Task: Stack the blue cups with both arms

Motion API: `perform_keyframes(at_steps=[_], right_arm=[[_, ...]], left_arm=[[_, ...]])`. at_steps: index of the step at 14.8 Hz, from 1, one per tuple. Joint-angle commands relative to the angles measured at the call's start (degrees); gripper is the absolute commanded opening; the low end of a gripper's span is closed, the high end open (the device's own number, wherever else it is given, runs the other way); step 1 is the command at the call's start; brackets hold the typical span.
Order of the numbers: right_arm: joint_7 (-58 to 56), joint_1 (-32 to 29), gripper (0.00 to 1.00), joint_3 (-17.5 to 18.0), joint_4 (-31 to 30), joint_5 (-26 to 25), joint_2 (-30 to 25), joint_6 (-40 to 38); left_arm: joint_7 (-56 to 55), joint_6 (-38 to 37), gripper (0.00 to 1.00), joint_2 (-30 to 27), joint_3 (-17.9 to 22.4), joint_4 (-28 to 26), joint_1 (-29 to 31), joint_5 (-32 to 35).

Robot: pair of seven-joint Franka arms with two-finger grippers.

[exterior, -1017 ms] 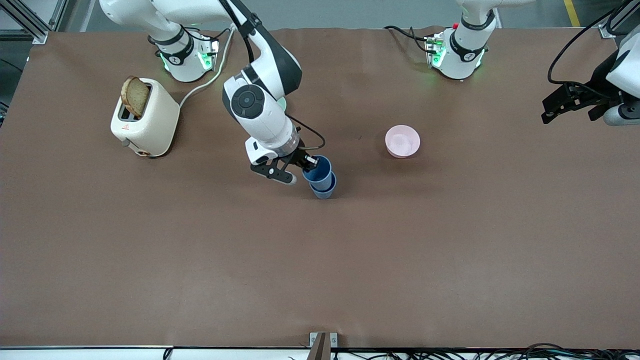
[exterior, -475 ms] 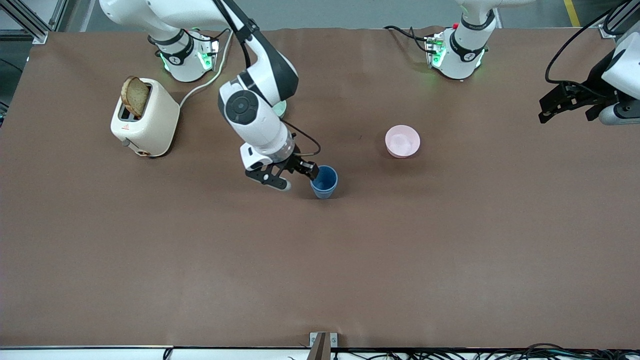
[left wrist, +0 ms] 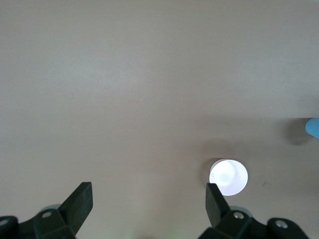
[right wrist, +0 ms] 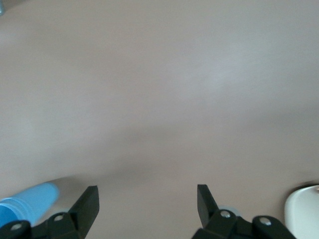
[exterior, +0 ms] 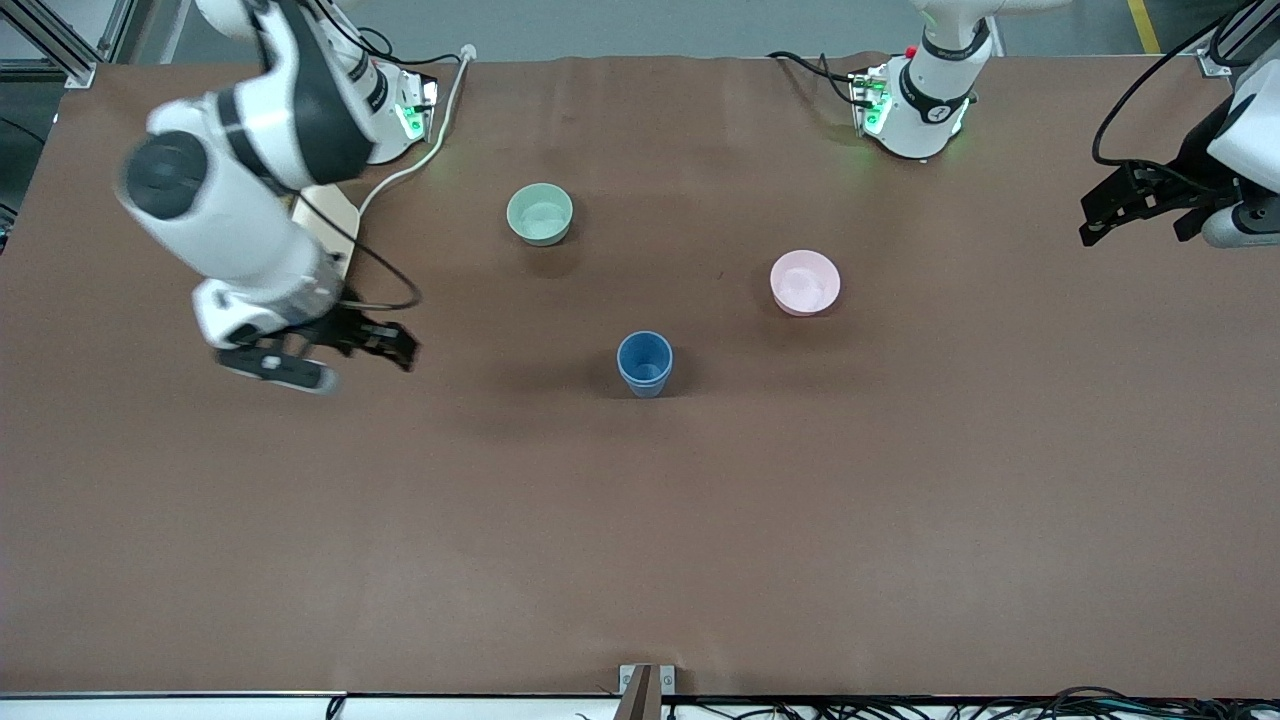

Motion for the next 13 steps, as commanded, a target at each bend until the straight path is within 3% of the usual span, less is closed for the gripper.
perform_keyframes(at_steps=[1,4,8,10,13], right_arm=[[-11.26,-9.02,0.93,1.25,-6.37,-1.28,-8.33,-3.51],[-20.34,-16.68,1.0,1.16,-2.17,-1.46,-11.85,-13.26],[-23.26,-20.31,1.0,1.25,14.59,-4.44,-11.25,-29.69],[-23.26,-20.4,1.0,1.25,19.98,-4.71,-10.63,-32.36],[-23.35,-19.96,1.0,1.42,23.24,-4.45,-9.58,-33.94]], left_arm=[[0.69,-0.36,1.0,-0.2,-0.68,0.69,-0.11,-0.51],[0.78,-0.36,1.0,0.15,-1.12,0.69,-0.19,-0.42],[0.51,-0.36,1.0,0.51,-1.3,0.77,-0.19,0.02],[0.43,-0.36,1.0,0.86,-1.3,2.08,-0.19,0.11],[0.43,-0.54,1.0,1.39,-1.3,2.71,-0.02,0.19]])
